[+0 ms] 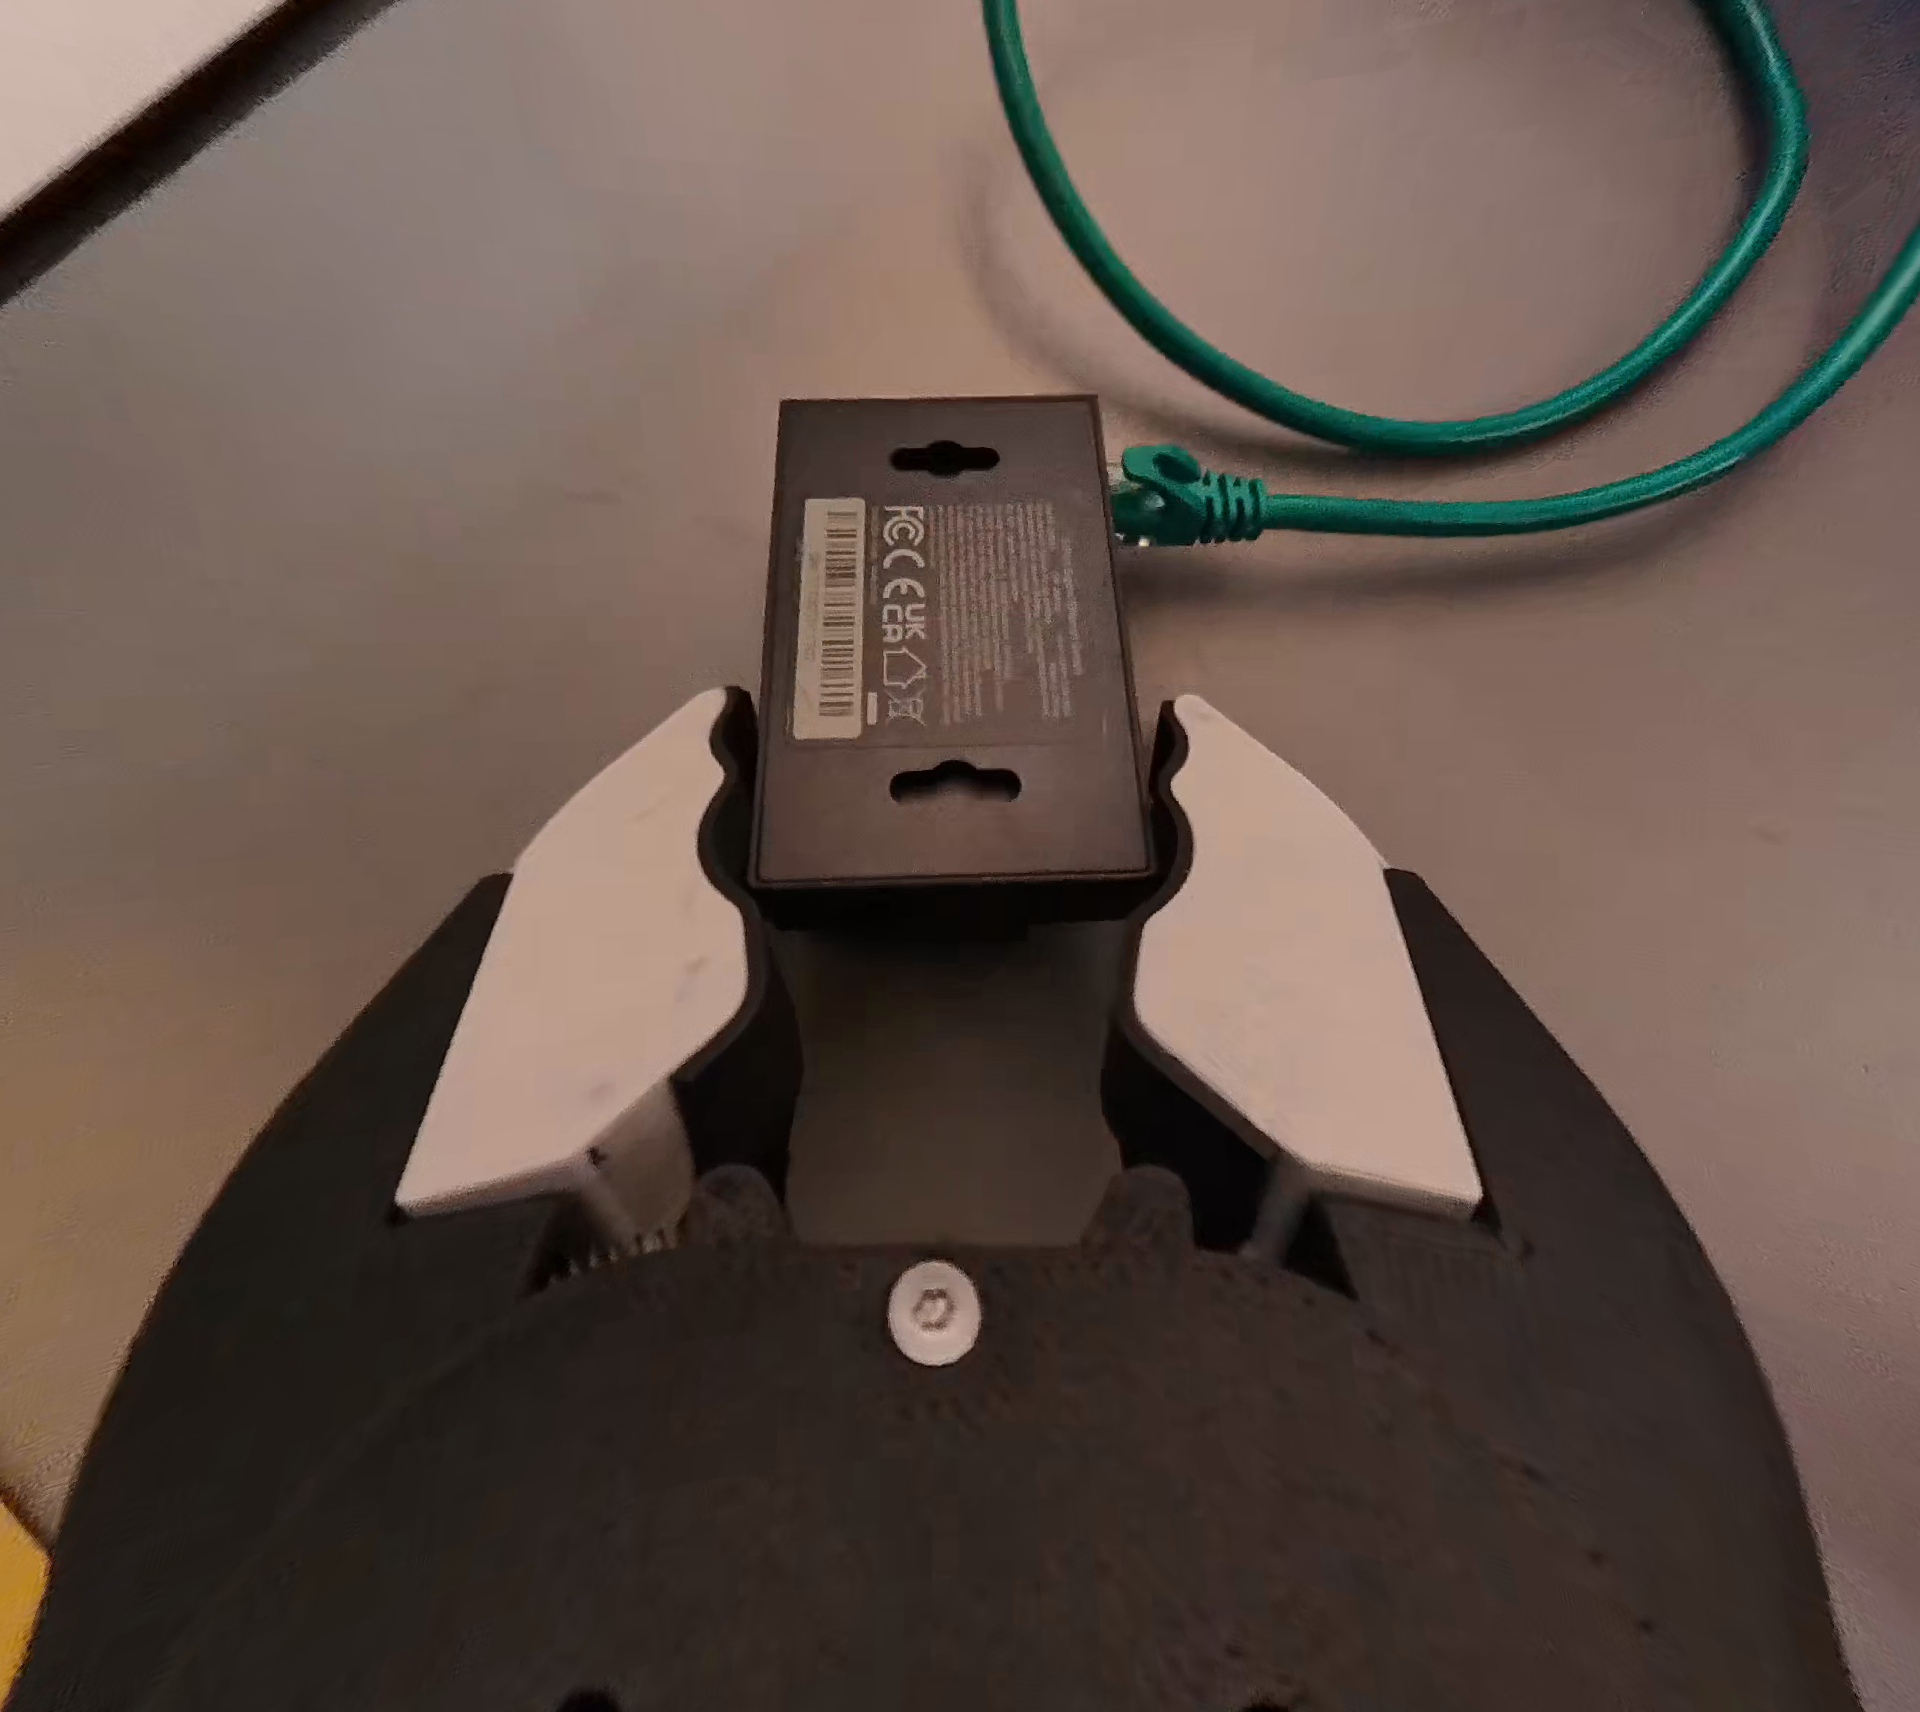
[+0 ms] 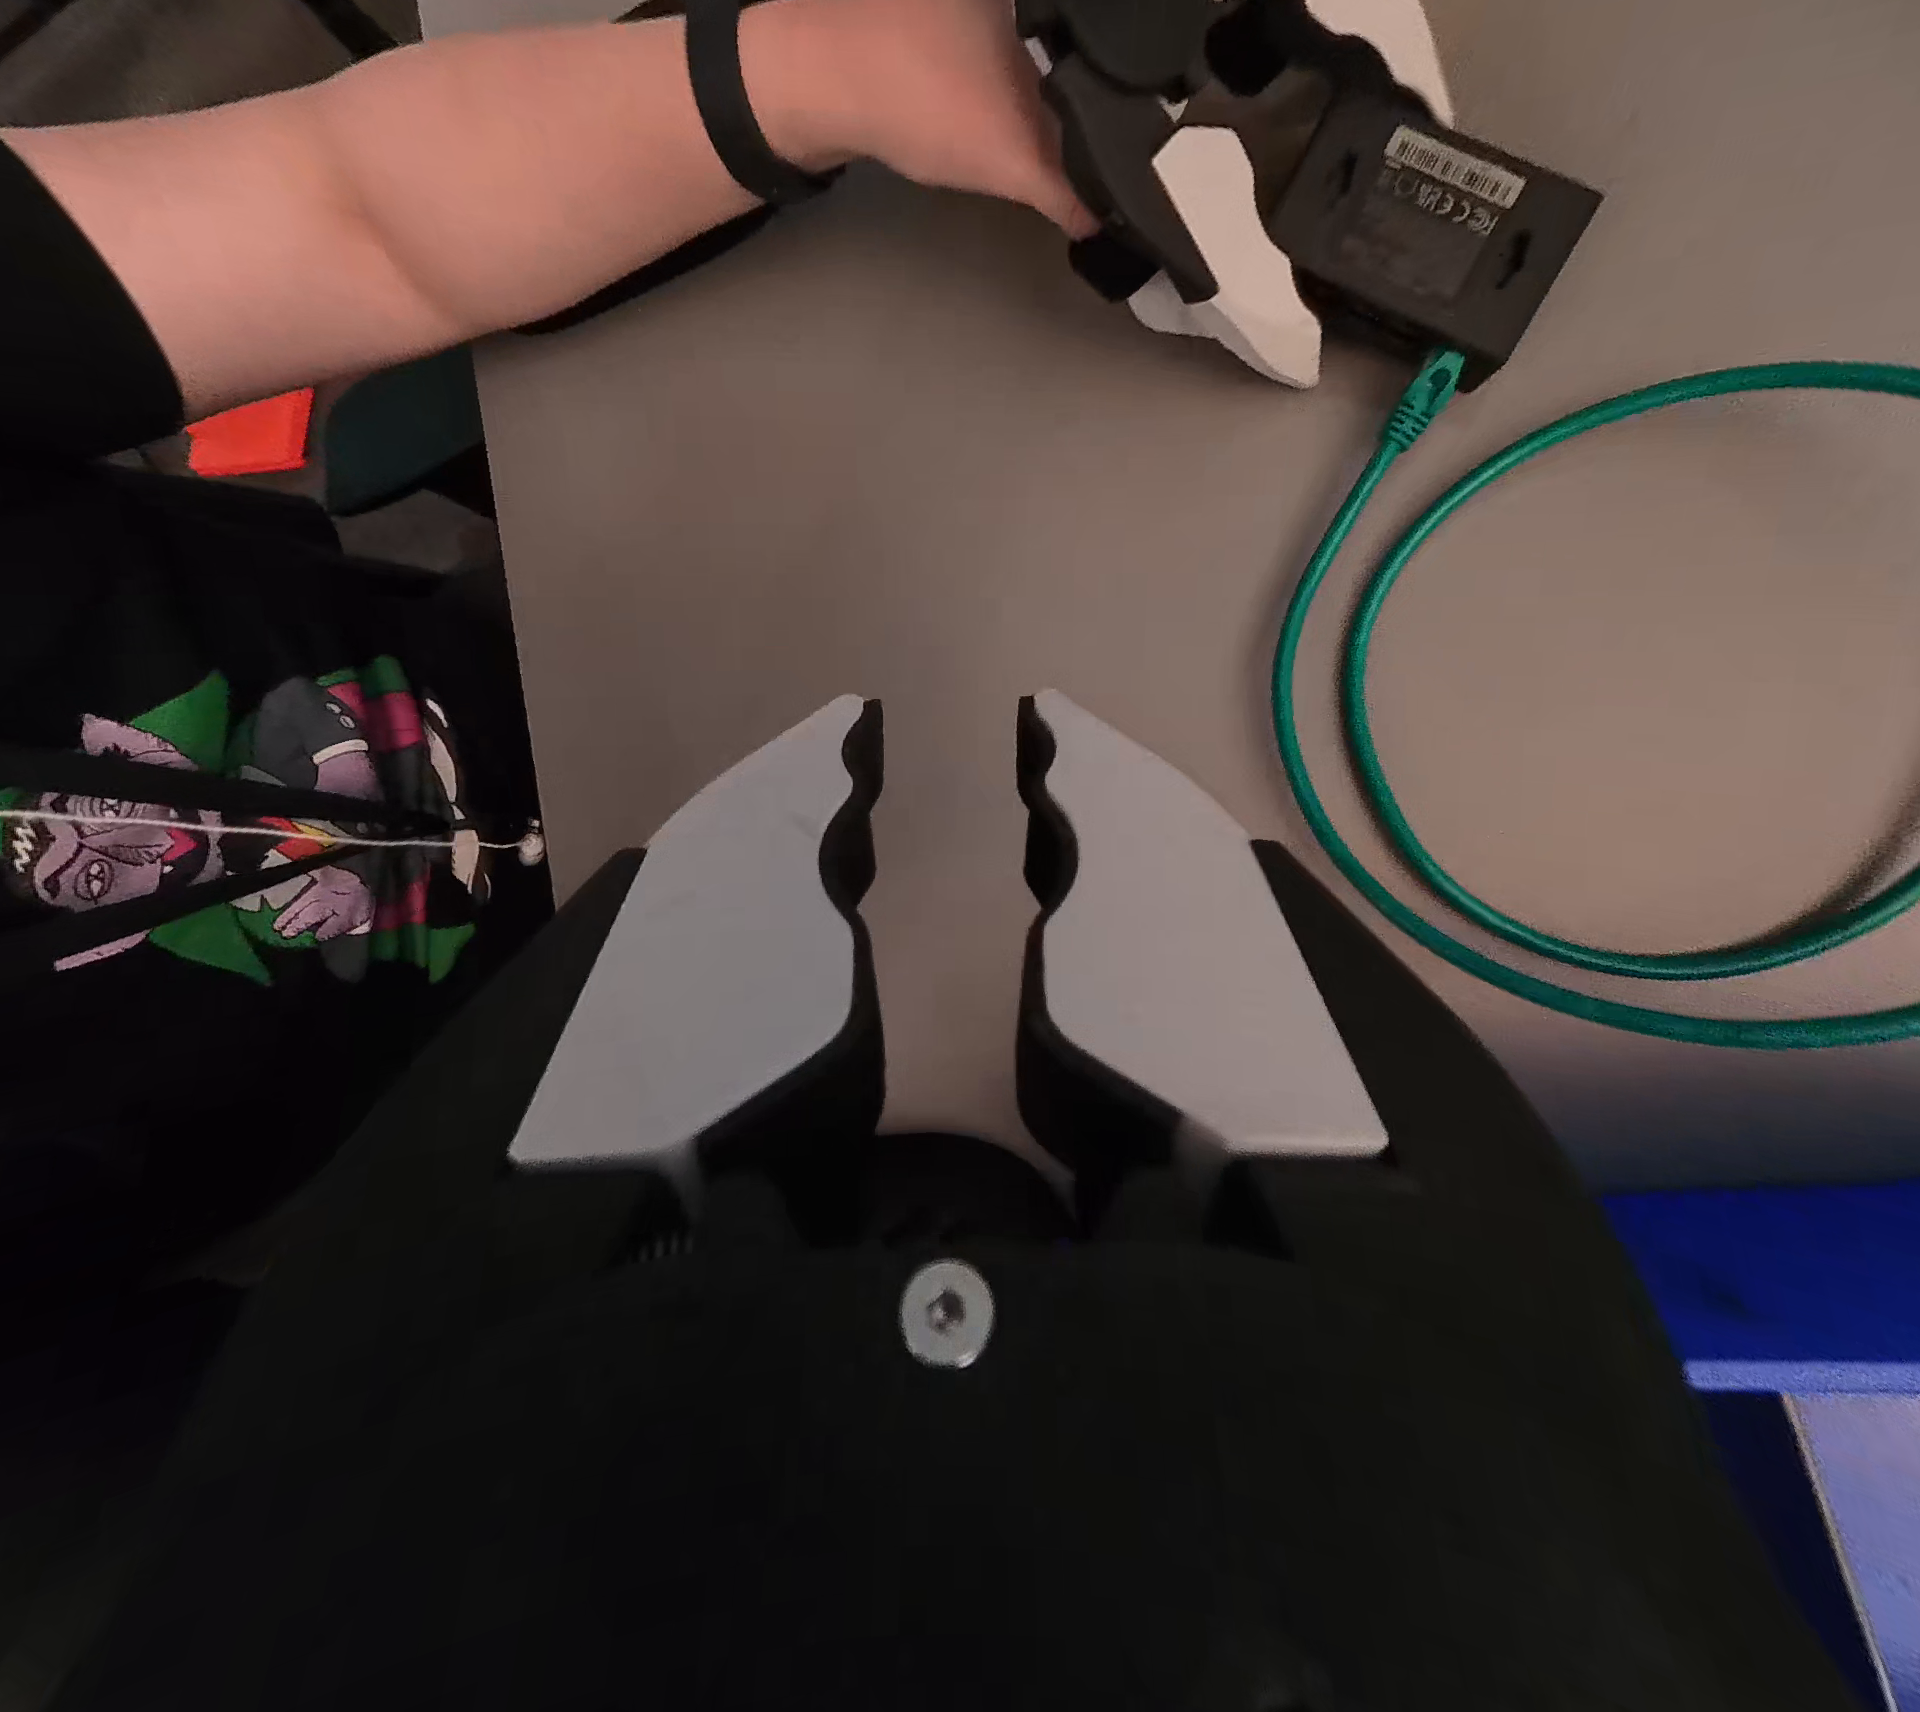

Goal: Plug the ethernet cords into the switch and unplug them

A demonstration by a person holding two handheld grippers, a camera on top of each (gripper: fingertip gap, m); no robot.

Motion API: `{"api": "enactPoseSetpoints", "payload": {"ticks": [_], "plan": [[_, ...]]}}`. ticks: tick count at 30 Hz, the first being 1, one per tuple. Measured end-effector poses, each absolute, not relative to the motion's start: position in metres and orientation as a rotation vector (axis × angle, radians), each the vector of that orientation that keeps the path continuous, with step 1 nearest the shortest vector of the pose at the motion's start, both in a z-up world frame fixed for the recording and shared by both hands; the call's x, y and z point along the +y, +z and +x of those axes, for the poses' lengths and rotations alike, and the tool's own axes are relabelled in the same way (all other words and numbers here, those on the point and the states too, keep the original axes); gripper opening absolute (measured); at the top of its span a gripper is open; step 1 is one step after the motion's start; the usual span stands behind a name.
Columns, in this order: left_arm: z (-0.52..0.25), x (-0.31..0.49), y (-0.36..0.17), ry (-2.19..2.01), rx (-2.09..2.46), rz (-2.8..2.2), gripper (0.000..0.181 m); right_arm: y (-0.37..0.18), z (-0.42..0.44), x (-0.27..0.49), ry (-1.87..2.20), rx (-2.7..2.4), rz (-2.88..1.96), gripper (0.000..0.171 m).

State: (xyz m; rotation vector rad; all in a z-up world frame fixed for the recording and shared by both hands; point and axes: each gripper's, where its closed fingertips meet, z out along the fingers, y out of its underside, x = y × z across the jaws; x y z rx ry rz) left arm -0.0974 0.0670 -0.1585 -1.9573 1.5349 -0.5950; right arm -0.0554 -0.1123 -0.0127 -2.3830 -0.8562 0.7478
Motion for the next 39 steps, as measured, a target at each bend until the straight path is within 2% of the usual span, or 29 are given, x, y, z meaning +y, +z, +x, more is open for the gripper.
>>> {"api": "enactPoseSetpoints", "payload": {"ticks": [4,8,11,13,17,18,19,20,23,26,29,31,39], "plan": [[-0.089,0.069,-0.117,-0.672,1.392,-1.854,0.077,-0.005,-0.053,-0.111,0.743,-0.848,-2.347,0.026],[-0.107,0.066,-0.021,-0.631,1.298,-1.657,0.074,0.004,-0.052,-0.111,0.719,-0.84,-2.301,0.027],[-0.174,0.098,0.066,-0.375,1.151,-1.511,0.066,0.014,-0.051,-0.11,0.692,-0.834,-2.255,0.027],[-0.24,0.131,0.088,-0.228,1.038,-1.58,0.064,0.017,-0.05,-0.108,0.673,-0.823,-2.236,0.027],[-0.318,0.168,0.054,-0.579,0.784,-1.957,0.063,0.018,-0.047,-0.1,0.672,-0.786,-2.218,0.027],[-0.326,0.173,0.043,-0.723,0.67,-2.059,0.054,0.018,-0.047,-0.097,0.672,-0.771,-2.222,0.027],[-0.328,0.176,0.036,-0.879,0.572,-2.123,0.033,0.016,-0.046,-0.095,0.675,-0.755,-2.225,0.027],[-0.329,0.179,0.03,-0.971,0.51,-2.157,0.031,0.015,-0.046,-0.093,0.675,-0.741,-2.229,0.027],[-0.354,0.194,-0.019,-0.609,0.473,-2.391,0.039,0.012,-0.044,-0.088,0.658,-0.725,-2.243,0.028],[-0.337,0.193,-0.034,-0.678,0.461,-2.441,0.041,0.009,-0.044,-0.088,0.647,-0.725,-2.255,0.028],[-0.344,0.2,-0.059,-0.497,0.44,-2.541,0.037,0.006,-0.041,-0.085,0.609,-0.717,-2.268,0.028],[-0.334,0.202,-0.061,-0.559,0.459,-2.527,0.027,0.006,-0.04,-0.085,0.614,-0.709,-2.272,0.027],[-0.329,0.2,-0.06,-0.746,0.446,-2.518,0.02,0.007,-0.032,-0.084,0.577,-0.68,-2.277,0.026]]}}
